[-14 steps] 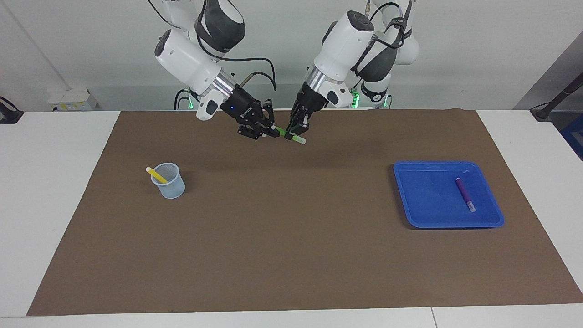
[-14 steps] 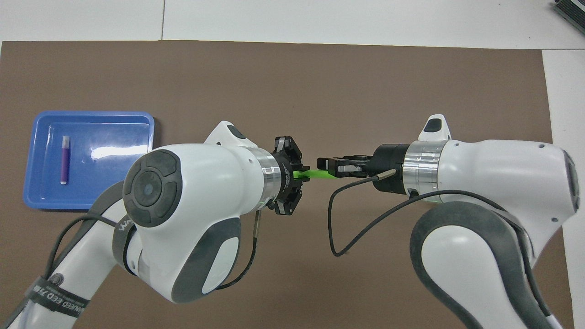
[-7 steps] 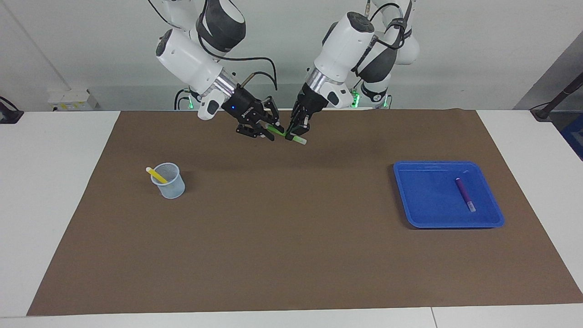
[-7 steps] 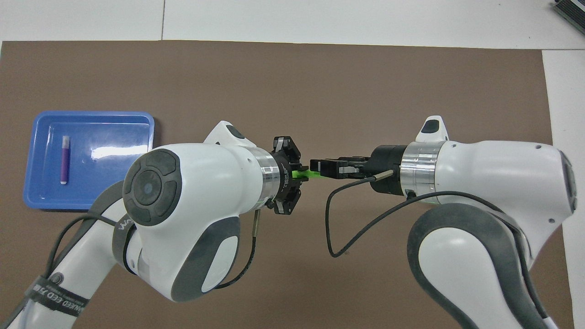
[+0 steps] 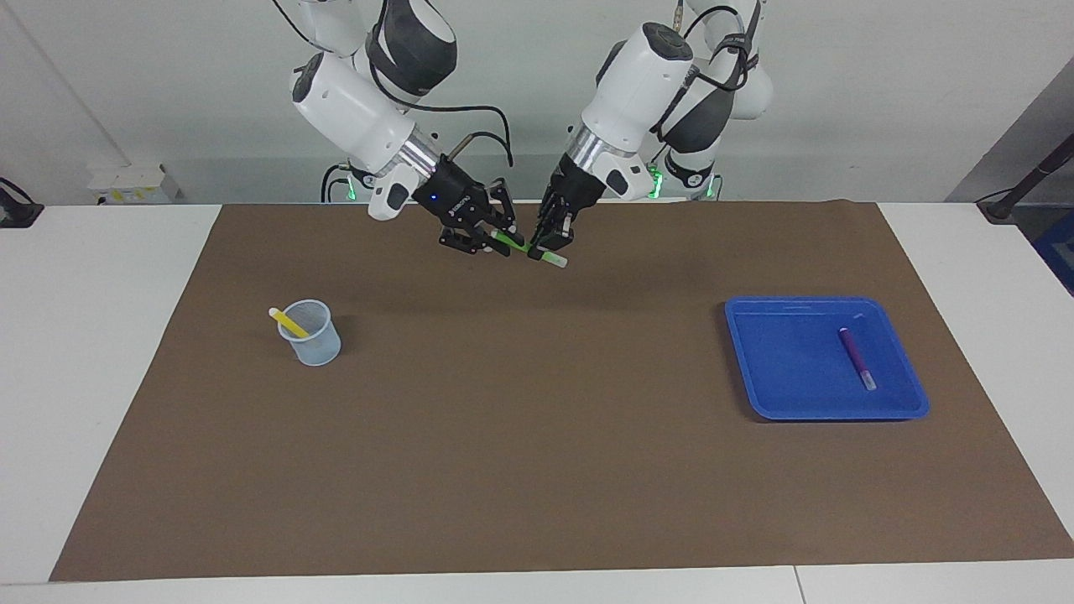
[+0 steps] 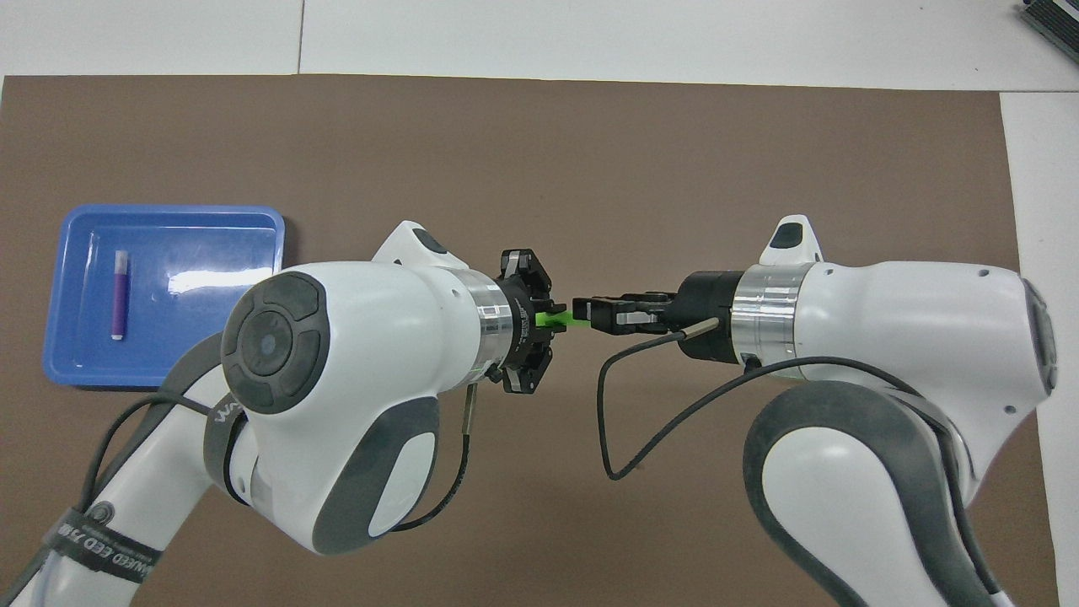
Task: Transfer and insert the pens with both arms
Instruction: 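Close the right gripper on the green pen and open the left gripper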
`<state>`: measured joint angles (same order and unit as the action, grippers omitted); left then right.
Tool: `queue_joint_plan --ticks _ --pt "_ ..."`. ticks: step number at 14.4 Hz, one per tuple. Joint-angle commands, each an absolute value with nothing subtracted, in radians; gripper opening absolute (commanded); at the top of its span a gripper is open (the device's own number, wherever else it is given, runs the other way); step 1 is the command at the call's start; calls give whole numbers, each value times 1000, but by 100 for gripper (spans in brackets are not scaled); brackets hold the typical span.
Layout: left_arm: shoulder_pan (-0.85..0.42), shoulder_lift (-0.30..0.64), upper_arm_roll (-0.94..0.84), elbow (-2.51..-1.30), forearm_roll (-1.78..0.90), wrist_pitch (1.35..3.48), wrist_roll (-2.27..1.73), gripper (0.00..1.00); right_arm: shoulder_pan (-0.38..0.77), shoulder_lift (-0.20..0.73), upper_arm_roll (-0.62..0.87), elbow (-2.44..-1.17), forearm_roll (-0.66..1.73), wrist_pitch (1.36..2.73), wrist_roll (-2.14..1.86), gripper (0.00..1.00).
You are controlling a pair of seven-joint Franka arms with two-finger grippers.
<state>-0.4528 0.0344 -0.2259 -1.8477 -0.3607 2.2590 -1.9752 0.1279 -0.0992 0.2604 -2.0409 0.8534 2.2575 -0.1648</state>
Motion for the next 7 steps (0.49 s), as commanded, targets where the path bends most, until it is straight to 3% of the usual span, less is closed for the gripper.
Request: queue_joint_plan --ticks 1,7 --pt "-451 18 -219 -1867 -373 2272 -1973 0 133 -109 264 -2045 827 2241 -141 0" --pt "-449 17 -218 -1865 -373 2272 -1973 0 132 -109 264 -2043 825 2224 -138 0"
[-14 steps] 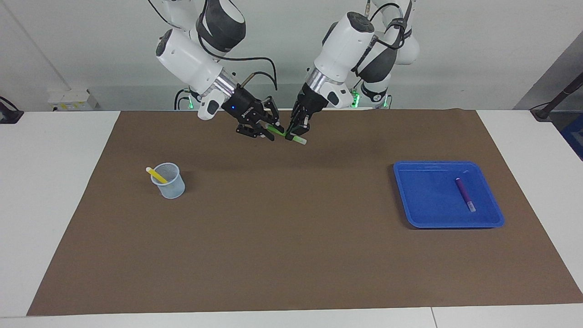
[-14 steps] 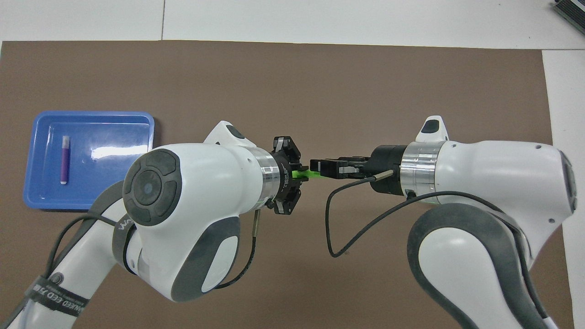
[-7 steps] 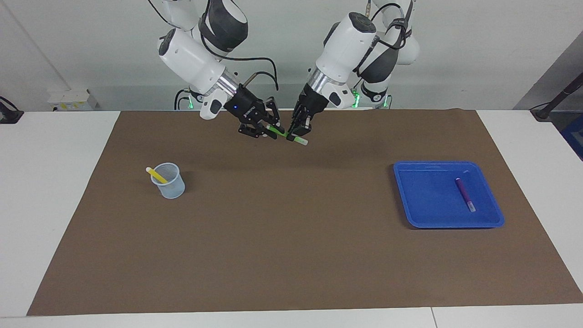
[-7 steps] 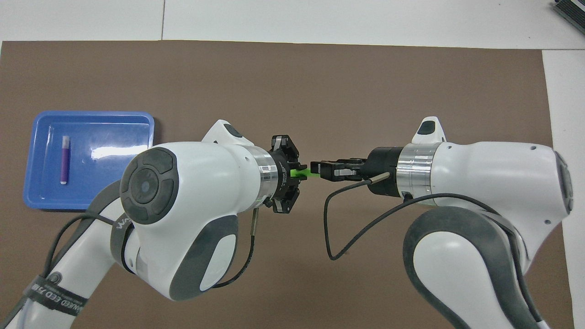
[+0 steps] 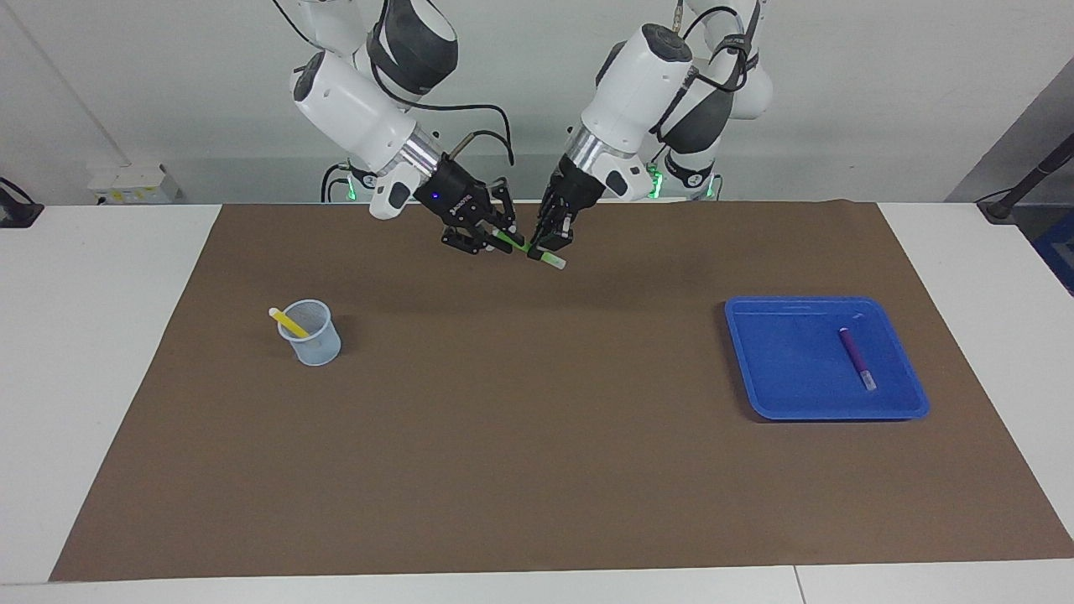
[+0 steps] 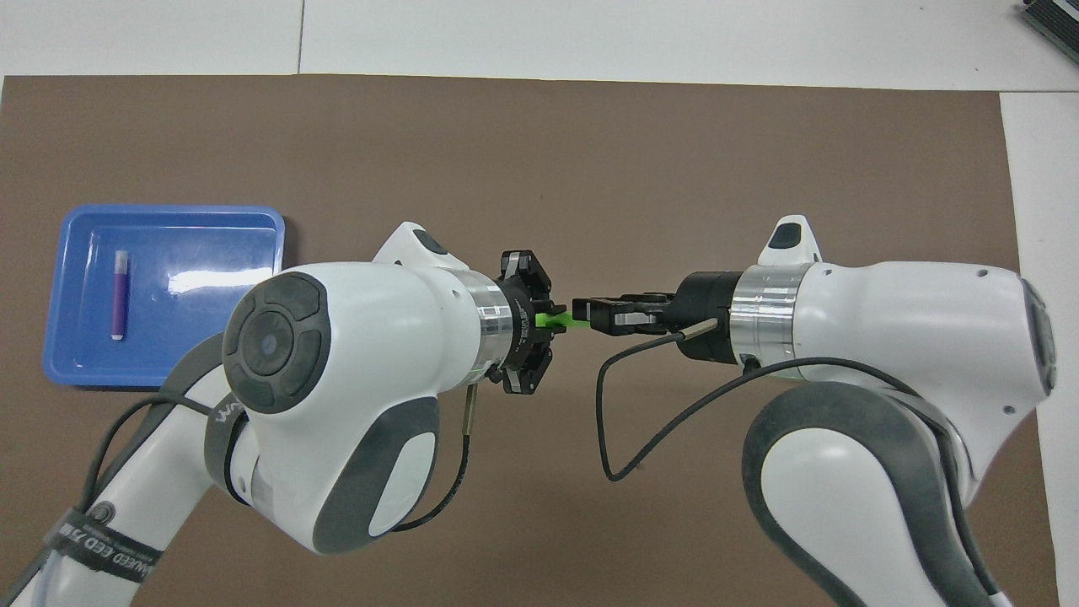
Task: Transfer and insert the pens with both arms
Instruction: 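Close the right gripper on the green pen and open the left gripper, then lower the green pen into the cup while the left gripper returns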
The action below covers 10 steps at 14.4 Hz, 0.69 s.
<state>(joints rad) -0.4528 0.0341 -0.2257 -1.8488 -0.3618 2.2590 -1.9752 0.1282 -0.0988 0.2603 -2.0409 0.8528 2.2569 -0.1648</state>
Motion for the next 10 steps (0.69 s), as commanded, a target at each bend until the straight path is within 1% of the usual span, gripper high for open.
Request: queue_joint_plan --ticks 1,3,4,5,6,8,10 --pt "-449 15 -218 -1864 -373 2272 -1973 0 130 -109 264 -2042 818 2224 -140 0" --pt "-449 15 -218 -1864 -373 2270 -1971 0 123 -104 264 -2037 738 2223 -138 0" --pt "-449 15 -218 -1864 -373 2269 -1970 19 118 -101 264 -2033 698 2211 -140 0" --pt "-449 15 -216 -1861 -371 2267 -1970 55 109 -97 262 -2023 678 2188 -140 0" --pt "-449 15 -216 -1858 -370 2266 -1979 100 100 -97 262 -2020 667 2177 -143 0" --pt "-446 2 -216 -1861 -370 2252 -1979 100 87 -97 262 -2017 623 2172 -149 0" --pt "-416 -5 -216 -1861 -370 2234 -1977 100 86 -97 262 -2017 615 2172 -150 0"
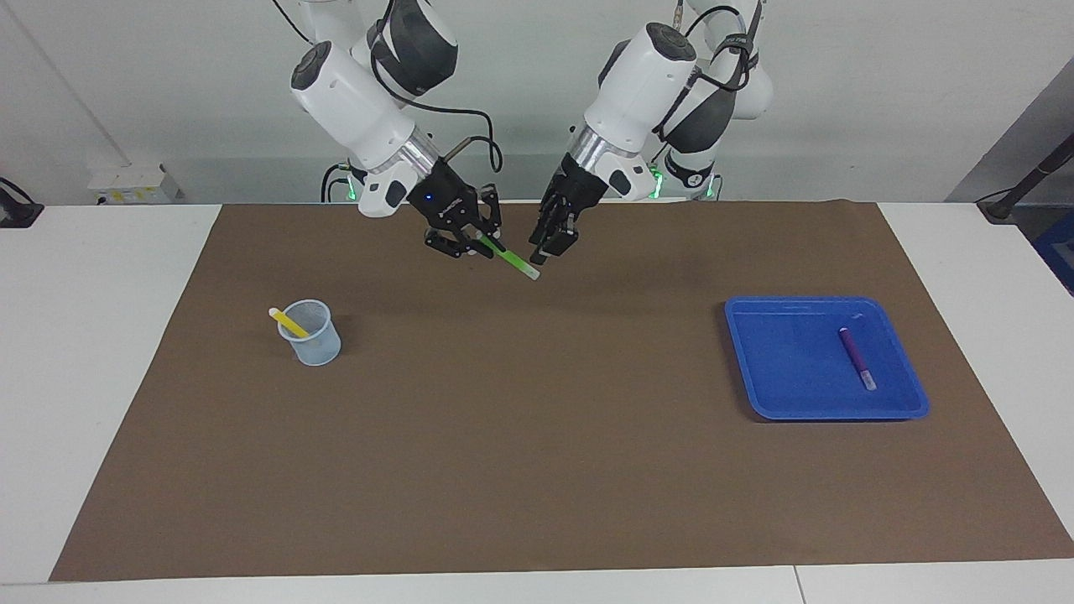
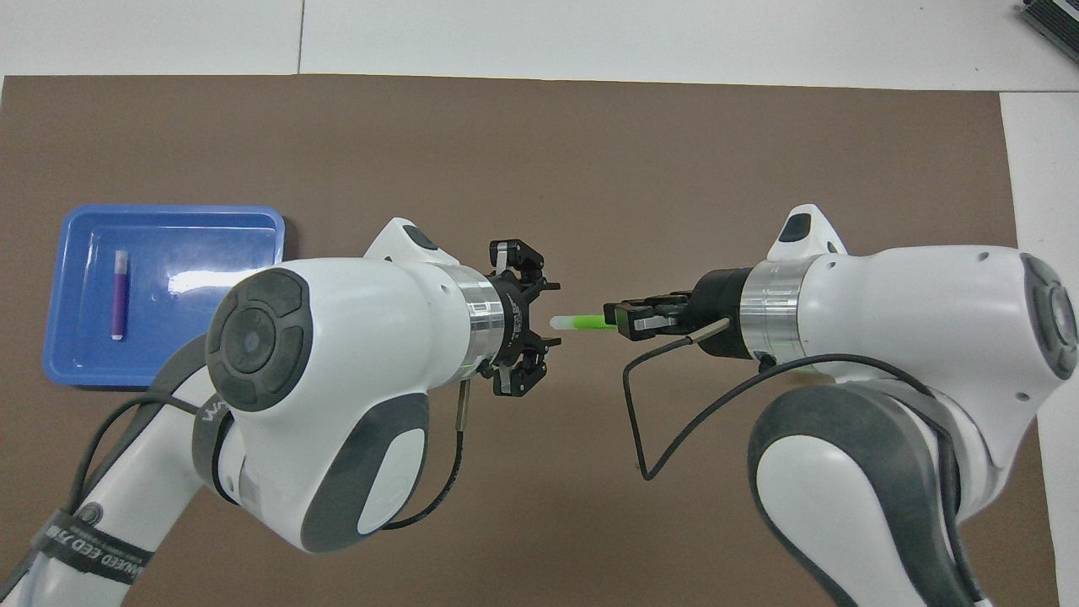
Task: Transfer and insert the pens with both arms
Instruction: 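Lower the green pen into the cup while the left gripper returns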
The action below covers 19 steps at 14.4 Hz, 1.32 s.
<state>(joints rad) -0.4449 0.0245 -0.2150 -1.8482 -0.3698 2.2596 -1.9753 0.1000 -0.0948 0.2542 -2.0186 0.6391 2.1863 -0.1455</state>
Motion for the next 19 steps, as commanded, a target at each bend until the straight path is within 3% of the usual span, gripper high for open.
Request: queue_joint_plan --ticks 1,5,12,17,19 --pt "-404 -12 -216 -1861 -367 2206 -1976 100 86 -97 261 -2017 598 2172 -153 0" --pt "-304 -35 -216 -1861 -359 2076 -1774 100 48 -92 259 -2017 422 2146 -170 0" --pt "-16 -71 -216 -1845 -287 1797 -1191 100 -29 -98 258 -2017 128 2077 -176 0" --pt "149 -71 -218 -1845 -279 1864 -1160 100 -83 -104 258 -2019 -35 2037 -178 0" --pt "158 -69 -216 -1845 -279 1884 -1163 100 -92 -104 258 -2023 -64 2037 -178 0"
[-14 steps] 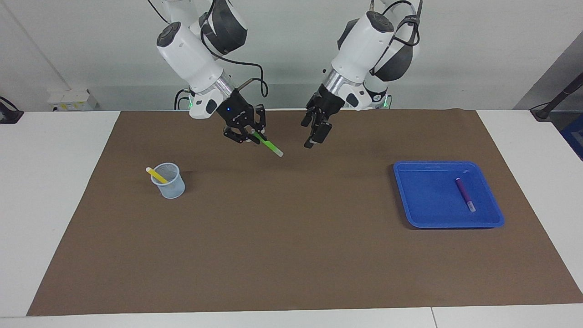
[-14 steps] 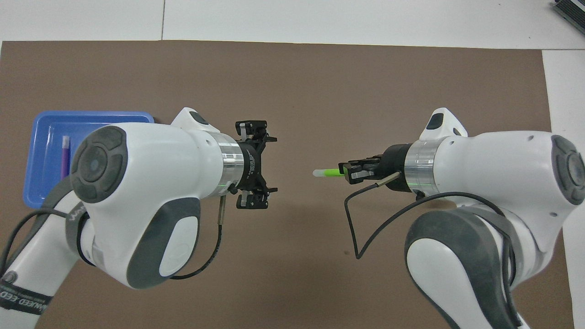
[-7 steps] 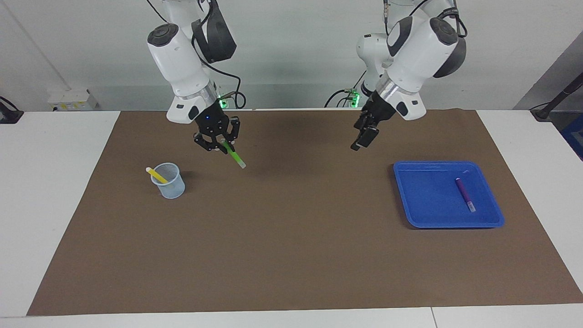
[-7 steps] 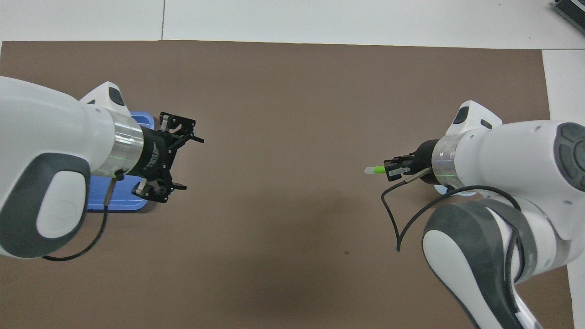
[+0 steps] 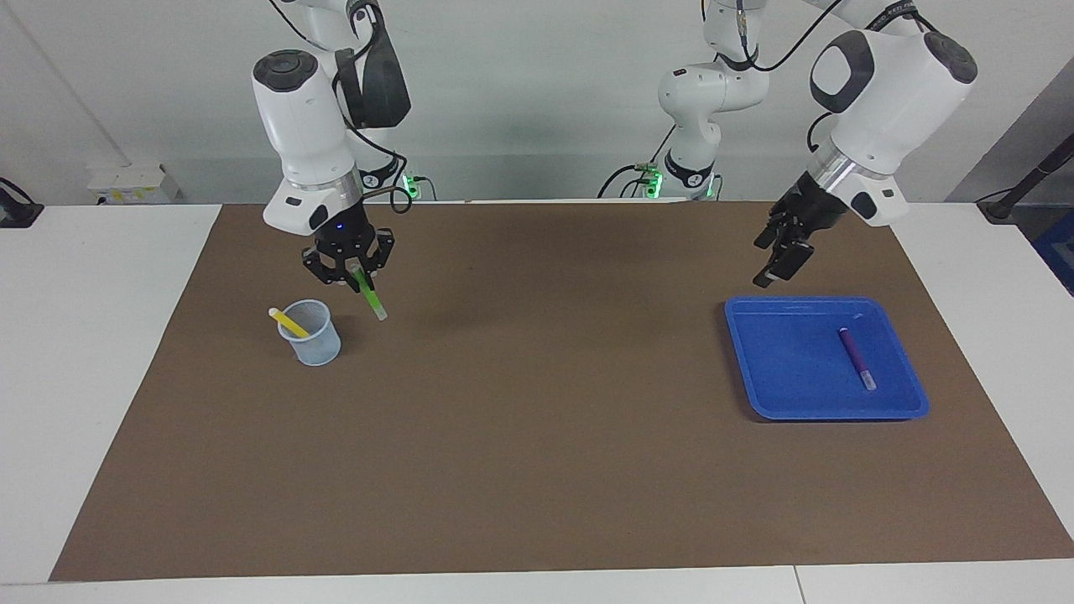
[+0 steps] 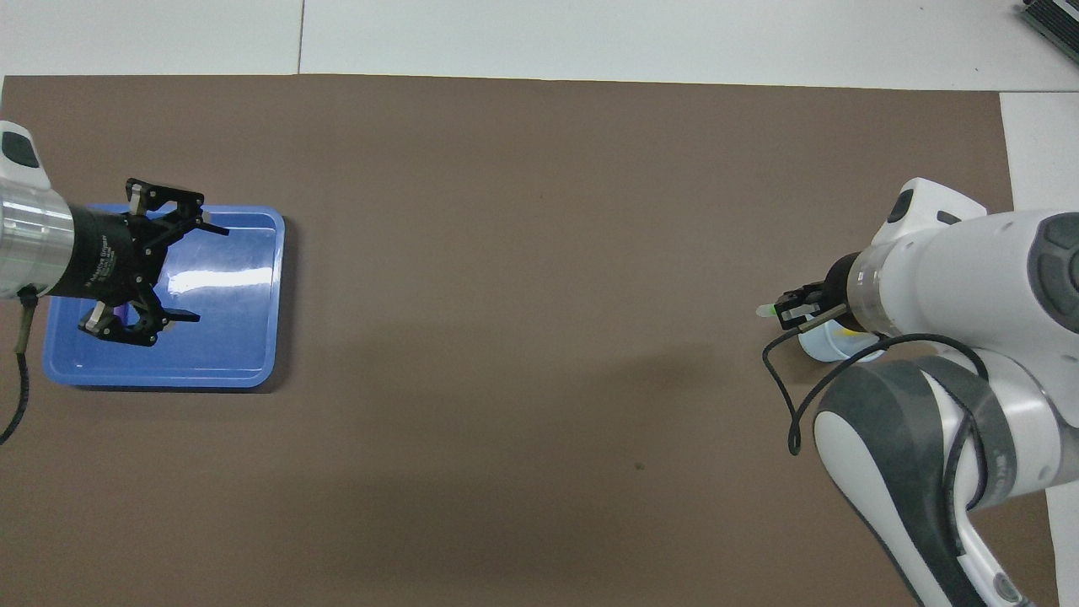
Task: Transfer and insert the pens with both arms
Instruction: 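Lower the green pen into the cup while the left gripper returns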
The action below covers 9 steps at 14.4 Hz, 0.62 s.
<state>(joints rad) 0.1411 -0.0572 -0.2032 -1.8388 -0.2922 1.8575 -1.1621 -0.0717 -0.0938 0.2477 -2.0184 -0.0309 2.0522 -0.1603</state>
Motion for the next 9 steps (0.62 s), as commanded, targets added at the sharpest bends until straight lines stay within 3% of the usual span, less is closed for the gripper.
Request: queue_joint_plan --ticks 1,6,9 --pt "160 -68 -215 -1845 -275 1899 -1172 100 -94 -106 258 -2023 -86 2036 -178 0" --pt "207 -69 -210 -1856 -227 1936 -1141 100 -124 -106 258 -2026 -216 2036 -179 0" --pt "230 -71 -210 -1858 -164 1924 -889 100 -167 -106 259 -2031 -235 2046 -208 0"
